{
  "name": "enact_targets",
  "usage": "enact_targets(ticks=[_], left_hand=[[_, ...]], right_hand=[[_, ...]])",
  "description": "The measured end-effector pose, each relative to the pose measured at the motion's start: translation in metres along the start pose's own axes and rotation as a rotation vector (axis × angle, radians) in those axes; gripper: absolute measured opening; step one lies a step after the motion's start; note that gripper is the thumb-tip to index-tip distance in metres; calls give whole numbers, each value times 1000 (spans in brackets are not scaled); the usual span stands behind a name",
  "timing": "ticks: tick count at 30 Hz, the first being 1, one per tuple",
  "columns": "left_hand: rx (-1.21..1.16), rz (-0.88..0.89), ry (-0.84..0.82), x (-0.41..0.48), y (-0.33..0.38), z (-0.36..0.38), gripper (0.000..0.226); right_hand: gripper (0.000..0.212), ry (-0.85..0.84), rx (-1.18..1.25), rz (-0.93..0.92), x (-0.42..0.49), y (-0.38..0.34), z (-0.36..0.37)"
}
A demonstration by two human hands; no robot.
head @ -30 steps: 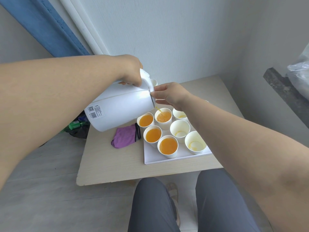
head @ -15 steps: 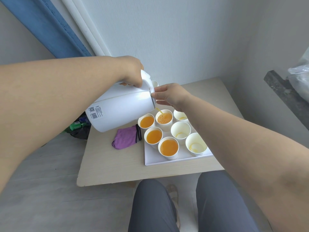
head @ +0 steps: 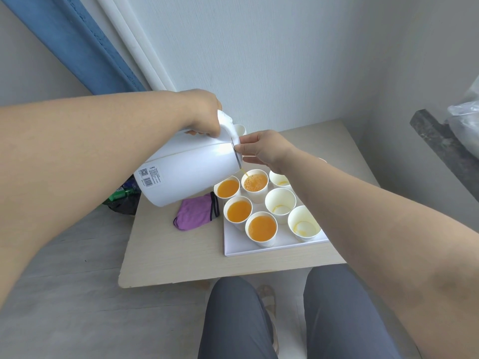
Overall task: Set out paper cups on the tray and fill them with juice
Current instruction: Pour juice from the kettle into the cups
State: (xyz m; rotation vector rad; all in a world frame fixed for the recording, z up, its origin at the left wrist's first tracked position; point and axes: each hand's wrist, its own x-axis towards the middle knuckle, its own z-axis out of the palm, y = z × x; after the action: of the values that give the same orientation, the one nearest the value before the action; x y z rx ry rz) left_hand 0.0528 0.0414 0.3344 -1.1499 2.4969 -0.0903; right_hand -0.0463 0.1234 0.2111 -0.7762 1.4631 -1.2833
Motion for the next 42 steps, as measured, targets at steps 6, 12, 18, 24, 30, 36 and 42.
enact_targets(ticks=[6,12,18,24,30,36,42], left_hand=[[-193,-20,-15,-4,-10,11,10],[-573,-81,-20,-11,-34,25,16],[-770,-83,-72,-23,-47,25,15],[-793,-62,-103,-42,-39,17,17],[-712,-24,-127,-54,-12,15,19],[-634,-20,-150,-53,16,18,18],[-564,-25,-156,-46,39,16,16]], right_hand=[[34,-10,-107,-36,0,1,0],[24,34,-478,-183,-12,-14,4],[42,29,-524,-247,-32,-29,1],[51,2,-516,-251,-54,-28,-9],[54,-80,-450,-199,-69,-9,-21],[31,-30,-313,-122,-79,10,-36],[26,0,-221,-112,-82,23,-46]])
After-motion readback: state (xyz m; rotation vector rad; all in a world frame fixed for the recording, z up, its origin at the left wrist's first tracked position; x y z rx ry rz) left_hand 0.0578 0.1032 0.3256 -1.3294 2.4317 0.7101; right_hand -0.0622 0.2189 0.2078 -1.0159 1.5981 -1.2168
